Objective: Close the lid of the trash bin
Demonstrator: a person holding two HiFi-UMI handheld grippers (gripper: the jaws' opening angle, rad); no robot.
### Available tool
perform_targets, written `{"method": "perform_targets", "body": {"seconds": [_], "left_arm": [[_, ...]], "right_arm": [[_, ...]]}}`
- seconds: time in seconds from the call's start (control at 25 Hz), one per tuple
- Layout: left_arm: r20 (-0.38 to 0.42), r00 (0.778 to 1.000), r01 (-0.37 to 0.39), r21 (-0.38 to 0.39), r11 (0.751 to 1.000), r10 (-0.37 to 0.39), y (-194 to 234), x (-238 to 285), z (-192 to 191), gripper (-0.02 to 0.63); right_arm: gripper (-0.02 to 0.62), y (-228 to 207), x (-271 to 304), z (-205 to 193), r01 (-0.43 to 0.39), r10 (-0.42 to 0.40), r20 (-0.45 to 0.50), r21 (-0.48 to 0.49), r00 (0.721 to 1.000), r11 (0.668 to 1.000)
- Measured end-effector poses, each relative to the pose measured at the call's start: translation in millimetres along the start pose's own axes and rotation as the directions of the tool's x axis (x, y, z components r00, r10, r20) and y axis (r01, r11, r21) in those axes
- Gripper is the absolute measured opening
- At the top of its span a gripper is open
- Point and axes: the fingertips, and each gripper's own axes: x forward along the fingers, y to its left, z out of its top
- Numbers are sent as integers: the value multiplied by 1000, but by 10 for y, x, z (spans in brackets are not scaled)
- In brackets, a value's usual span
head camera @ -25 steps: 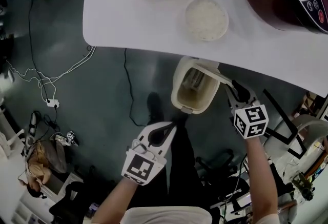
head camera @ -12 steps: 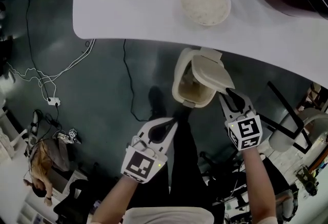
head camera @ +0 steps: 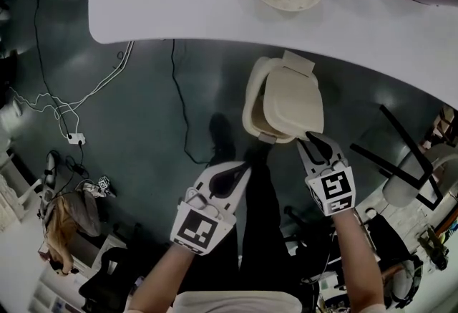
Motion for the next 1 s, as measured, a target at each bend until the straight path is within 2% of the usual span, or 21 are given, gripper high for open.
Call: {"method": "perform_targets", "body": {"seconds": [0.2, 0.44, 1.0], "left_arm": [[-7, 1000, 2, -11, 1000, -3, 56, 54, -119, 14], [-25, 1000, 6, -20, 1000, -6, 61, 113, -297, 14], [-53, 999, 11, -15, 1000, -12, 126, 209, -550, 14]], "right_arm": [[109, 94, 201, -130, -20, 20, -21, 14, 1000, 1000], [109, 287, 388, -441, -40, 38, -73, -18, 997, 999], [91, 444, 873, -1046, -77, 79, -179, 19, 981, 997]]}}
